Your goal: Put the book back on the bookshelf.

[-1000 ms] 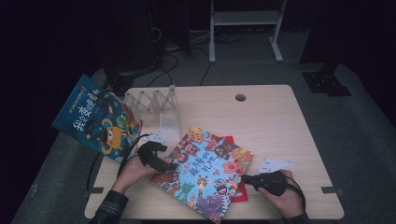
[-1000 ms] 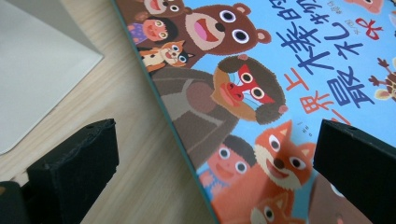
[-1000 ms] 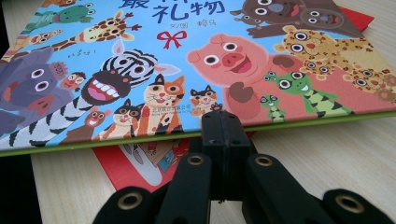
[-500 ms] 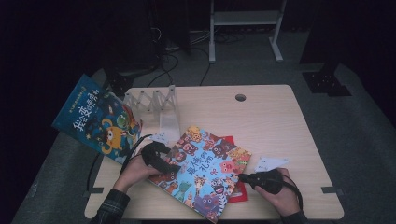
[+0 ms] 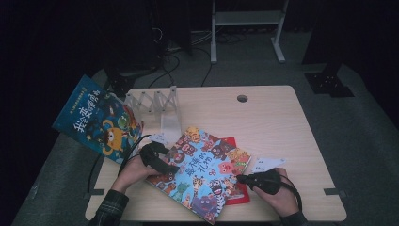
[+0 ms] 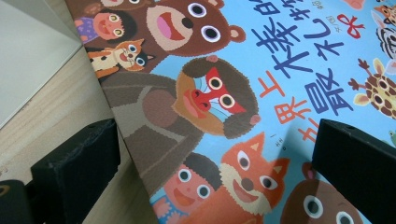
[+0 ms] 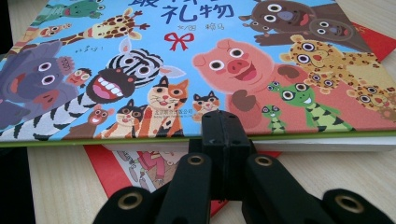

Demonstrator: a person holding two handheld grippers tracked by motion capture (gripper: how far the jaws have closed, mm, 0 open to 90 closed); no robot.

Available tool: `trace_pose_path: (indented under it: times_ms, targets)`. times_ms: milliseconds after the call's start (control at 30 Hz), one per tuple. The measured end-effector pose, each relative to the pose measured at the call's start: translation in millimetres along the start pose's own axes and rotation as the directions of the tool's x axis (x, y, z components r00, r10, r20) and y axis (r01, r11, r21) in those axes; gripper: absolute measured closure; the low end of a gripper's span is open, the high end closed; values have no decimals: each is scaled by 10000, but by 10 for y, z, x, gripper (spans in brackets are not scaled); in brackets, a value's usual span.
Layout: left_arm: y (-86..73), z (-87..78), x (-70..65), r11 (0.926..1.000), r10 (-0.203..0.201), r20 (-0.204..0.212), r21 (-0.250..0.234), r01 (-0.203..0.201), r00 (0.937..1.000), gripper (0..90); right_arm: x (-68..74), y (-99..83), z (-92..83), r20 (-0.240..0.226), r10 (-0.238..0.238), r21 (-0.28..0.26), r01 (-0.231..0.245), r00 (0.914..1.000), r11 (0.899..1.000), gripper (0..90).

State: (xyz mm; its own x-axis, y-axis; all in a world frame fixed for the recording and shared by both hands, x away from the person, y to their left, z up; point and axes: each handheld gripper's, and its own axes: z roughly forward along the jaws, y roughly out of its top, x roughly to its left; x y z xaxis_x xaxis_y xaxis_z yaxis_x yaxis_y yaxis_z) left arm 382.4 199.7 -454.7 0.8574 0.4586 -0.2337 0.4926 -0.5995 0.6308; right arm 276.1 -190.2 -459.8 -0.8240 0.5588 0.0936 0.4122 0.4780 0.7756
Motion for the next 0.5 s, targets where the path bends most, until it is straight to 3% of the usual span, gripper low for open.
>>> trace_pose_path:
  times_ms: [267, 500]
  targets:
    - [58, 78, 92, 9995, -312, 397, 25, 312, 9987, 0, 0, -4, -1, 14, -58, 52, 58, 10000, 10000, 893]
    - [37, 115, 147, 9973, -732, 936, -7, 736, 9929, 0, 8, -4, 5, 63, -91, 14, 91, 9999, 10000, 893]
